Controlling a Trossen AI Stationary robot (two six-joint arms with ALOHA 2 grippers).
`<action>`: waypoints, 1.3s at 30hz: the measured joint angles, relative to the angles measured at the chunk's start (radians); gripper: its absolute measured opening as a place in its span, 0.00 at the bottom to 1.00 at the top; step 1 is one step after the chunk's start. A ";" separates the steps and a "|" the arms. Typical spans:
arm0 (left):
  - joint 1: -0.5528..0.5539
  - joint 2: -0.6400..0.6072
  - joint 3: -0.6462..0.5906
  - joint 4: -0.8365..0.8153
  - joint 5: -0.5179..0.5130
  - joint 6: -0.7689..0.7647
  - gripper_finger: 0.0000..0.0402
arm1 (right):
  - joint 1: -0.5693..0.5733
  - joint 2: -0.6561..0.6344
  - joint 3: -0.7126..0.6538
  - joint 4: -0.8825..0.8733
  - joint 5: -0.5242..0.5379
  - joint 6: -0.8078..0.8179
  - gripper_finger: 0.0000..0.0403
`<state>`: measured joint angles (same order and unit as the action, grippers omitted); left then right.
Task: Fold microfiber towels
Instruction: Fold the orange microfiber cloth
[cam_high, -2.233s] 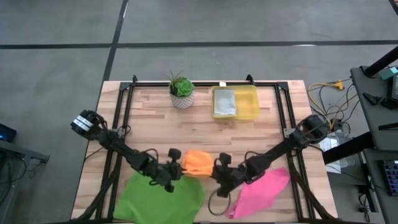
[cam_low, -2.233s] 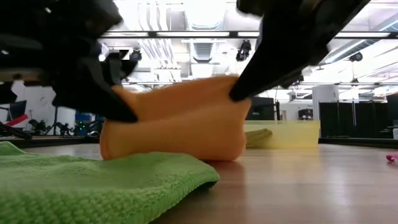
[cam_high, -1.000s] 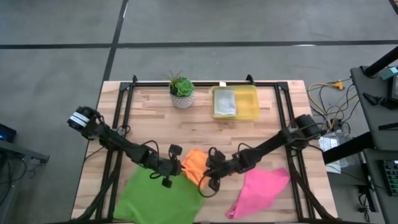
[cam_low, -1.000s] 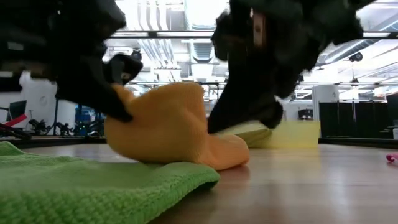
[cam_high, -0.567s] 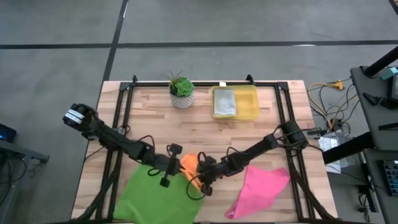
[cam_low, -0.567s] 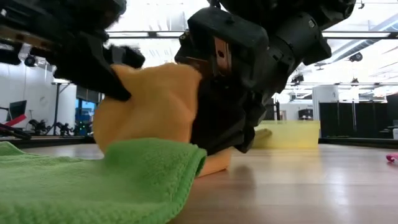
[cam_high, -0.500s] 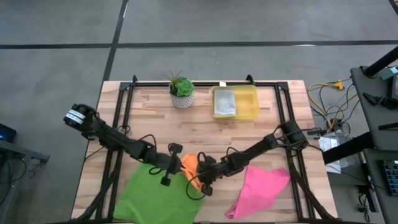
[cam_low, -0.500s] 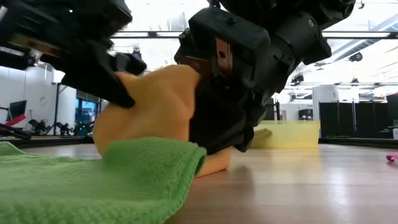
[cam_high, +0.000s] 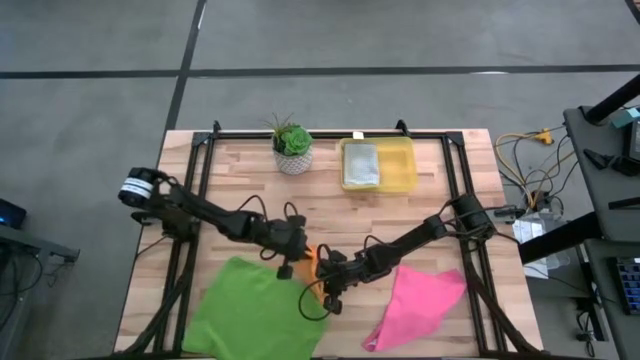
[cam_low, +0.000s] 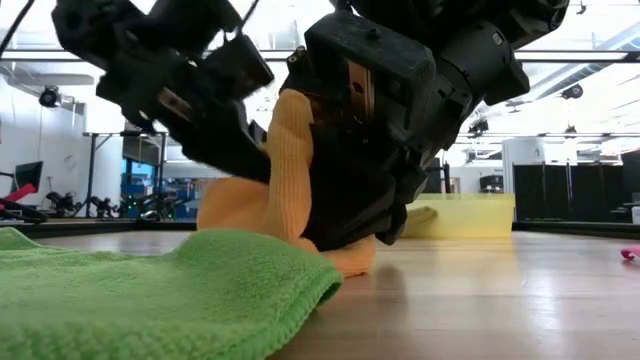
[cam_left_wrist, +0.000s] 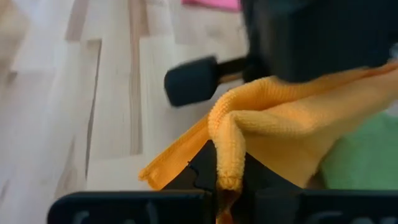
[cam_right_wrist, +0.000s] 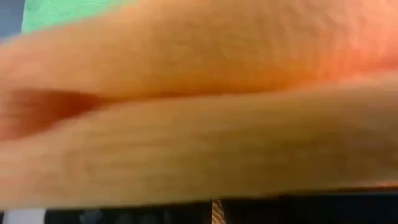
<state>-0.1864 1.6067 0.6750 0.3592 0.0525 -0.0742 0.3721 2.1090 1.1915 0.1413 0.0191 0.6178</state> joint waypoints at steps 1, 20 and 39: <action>0.002 0.019 0.005 0.000 0.001 0.000 0.00 | 0.000 0.000 0.000 0.000 0.000 0.001 0.02; 0.025 0.151 0.021 -0.001 -0.007 -0.079 0.00 | 0.034 -0.224 0.028 -0.427 0.190 0.070 0.02; 0.036 0.150 0.036 -0.008 -0.017 -0.077 0.00 | -0.036 -0.162 0.017 -0.401 0.268 0.198 0.02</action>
<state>-0.1501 1.7569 0.7112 0.3511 0.0360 -0.1516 0.3366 1.9466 1.2087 -0.2592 0.2875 0.8162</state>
